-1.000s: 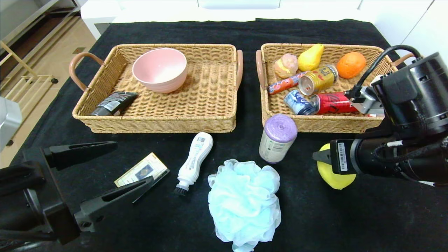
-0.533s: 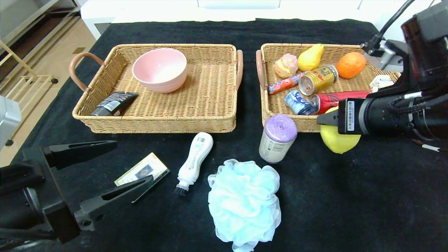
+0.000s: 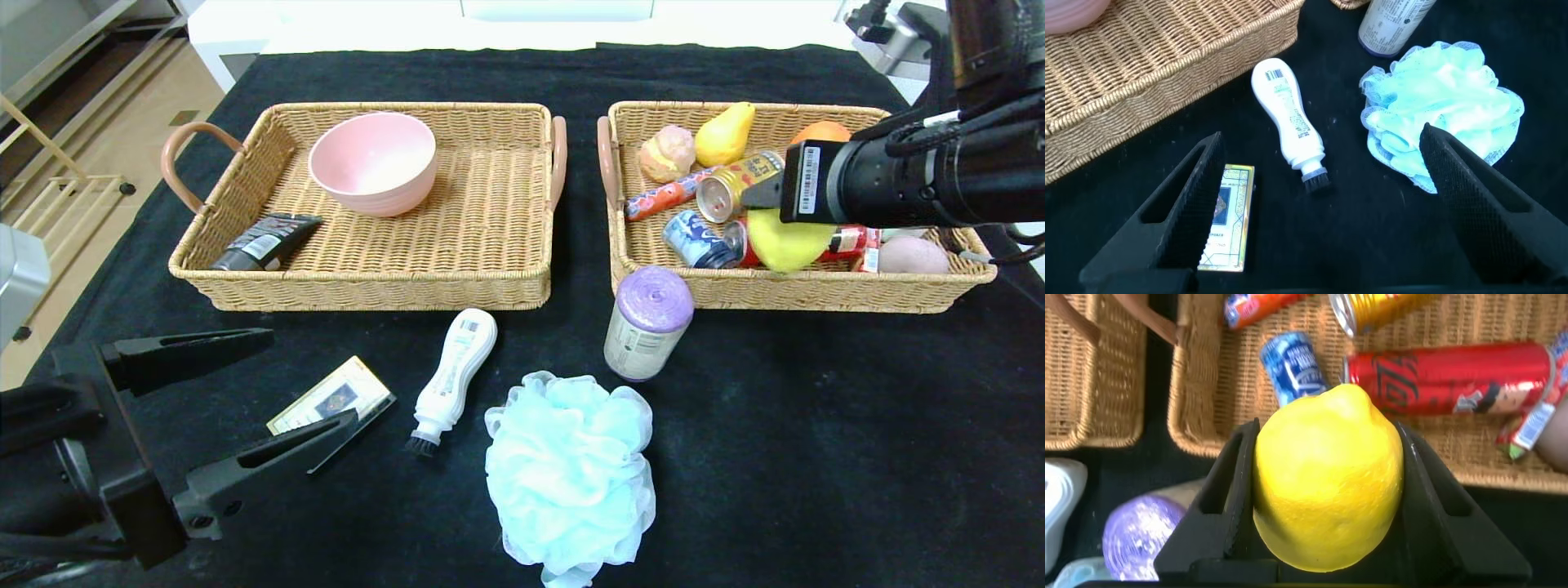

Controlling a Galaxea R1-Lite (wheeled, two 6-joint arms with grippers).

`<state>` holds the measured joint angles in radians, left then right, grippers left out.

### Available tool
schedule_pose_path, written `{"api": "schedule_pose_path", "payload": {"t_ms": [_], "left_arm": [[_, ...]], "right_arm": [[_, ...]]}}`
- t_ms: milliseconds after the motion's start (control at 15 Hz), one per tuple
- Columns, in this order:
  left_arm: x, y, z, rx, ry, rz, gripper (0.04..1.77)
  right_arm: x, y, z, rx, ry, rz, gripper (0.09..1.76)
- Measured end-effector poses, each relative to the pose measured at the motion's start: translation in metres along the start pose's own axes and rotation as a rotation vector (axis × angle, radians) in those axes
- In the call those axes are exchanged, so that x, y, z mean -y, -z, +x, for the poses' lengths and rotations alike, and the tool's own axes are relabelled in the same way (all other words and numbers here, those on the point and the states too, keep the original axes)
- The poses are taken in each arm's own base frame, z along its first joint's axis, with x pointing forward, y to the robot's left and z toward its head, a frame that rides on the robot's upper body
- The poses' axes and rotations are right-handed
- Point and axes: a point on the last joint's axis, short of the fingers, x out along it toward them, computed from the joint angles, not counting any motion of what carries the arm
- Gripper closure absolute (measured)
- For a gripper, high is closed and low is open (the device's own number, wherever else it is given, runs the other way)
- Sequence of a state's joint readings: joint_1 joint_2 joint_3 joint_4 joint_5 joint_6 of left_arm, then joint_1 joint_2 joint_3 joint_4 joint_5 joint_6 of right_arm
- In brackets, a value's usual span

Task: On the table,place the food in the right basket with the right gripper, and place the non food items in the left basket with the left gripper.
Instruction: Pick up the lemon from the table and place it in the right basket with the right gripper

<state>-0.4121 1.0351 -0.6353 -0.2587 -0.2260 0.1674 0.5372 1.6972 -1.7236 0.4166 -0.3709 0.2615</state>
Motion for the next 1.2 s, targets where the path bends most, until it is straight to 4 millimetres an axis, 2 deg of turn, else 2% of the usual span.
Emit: {"api": "schedule_pose_path", "payload": {"t_ms": [267, 533, 933, 1200], "left_arm": [[0.000, 0.000, 0.000, 0.000, 0.000, 0.002, 0.09], [0.000, 0.000, 0.000, 0.001, 0.000, 0.003, 0.09], [0.000, 0.000, 0.000, 0.001, 0.001, 0.008, 0.09], [-0.001, -0.001, 0.000, 0.002, -0.003, 0.008, 0.09]], "right_arm": [[-0.010, -0.010, 0.023, 0.061, -0.011, 0.003, 0.78], [-0.010, -0.024, 0.047, 0.145, 0.000, 0.012, 0.78], [-0.009, -0.022, 0.078, 0.173, 0.025, 0.013, 0.78], [-0.008, -0.018, 0.087, 0.166, 0.035, 0.010, 0.78]]}}
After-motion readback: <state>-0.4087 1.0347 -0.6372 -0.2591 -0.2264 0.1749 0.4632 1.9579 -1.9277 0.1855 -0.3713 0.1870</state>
